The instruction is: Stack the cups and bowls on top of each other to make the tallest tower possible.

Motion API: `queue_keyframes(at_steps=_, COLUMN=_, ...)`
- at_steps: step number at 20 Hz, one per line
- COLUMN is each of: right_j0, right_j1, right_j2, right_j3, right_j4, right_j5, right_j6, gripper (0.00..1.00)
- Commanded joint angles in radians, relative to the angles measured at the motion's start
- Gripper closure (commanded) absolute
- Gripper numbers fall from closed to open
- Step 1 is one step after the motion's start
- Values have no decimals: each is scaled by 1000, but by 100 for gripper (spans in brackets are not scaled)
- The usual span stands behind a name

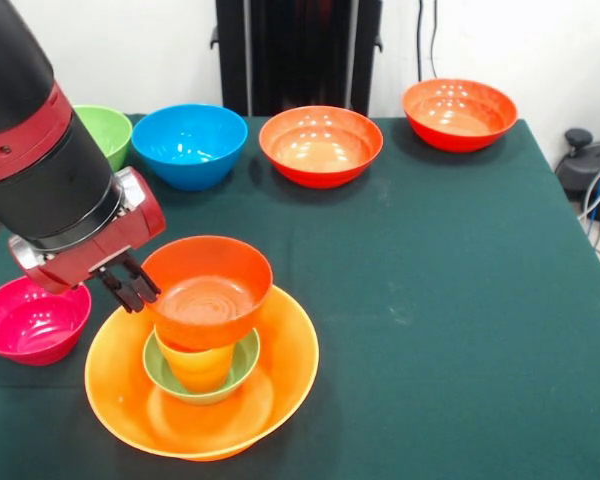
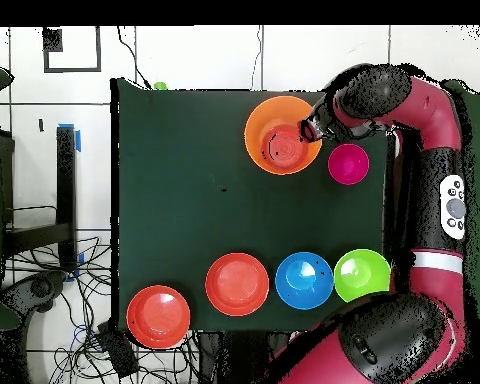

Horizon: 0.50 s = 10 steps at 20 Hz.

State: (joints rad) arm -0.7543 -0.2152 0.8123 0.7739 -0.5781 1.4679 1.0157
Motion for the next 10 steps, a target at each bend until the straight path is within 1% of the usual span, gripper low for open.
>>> queue_keyframes(at_steps=1, right_j0=47, right_j1=-25, right_j2=-64, right_j3=71, right_j4=-7, right_j5=-52, right_j6=-16, gripper=100)
queue_keyframes(at_steps=5, right_j0=45, right_j1=-41, right_j2=-74, right_j3=67, right_j4=-25, right_j5=-57, right_j6=-37, gripper=100)
queue_keyframes(at_steps=9, right_j0=52, right_j1=-53, right_j2=-81, right_j3=36, right_j4=-40, right_j5=-36, right_j6=-66, gripper=100)
queue_keyframes(at_steps=10, right_j0=57, right_j1=-54, right_j2=-80, right_j3=15, right_j4=-47, right_j5=-23, right_j6=-79, gripper=100)
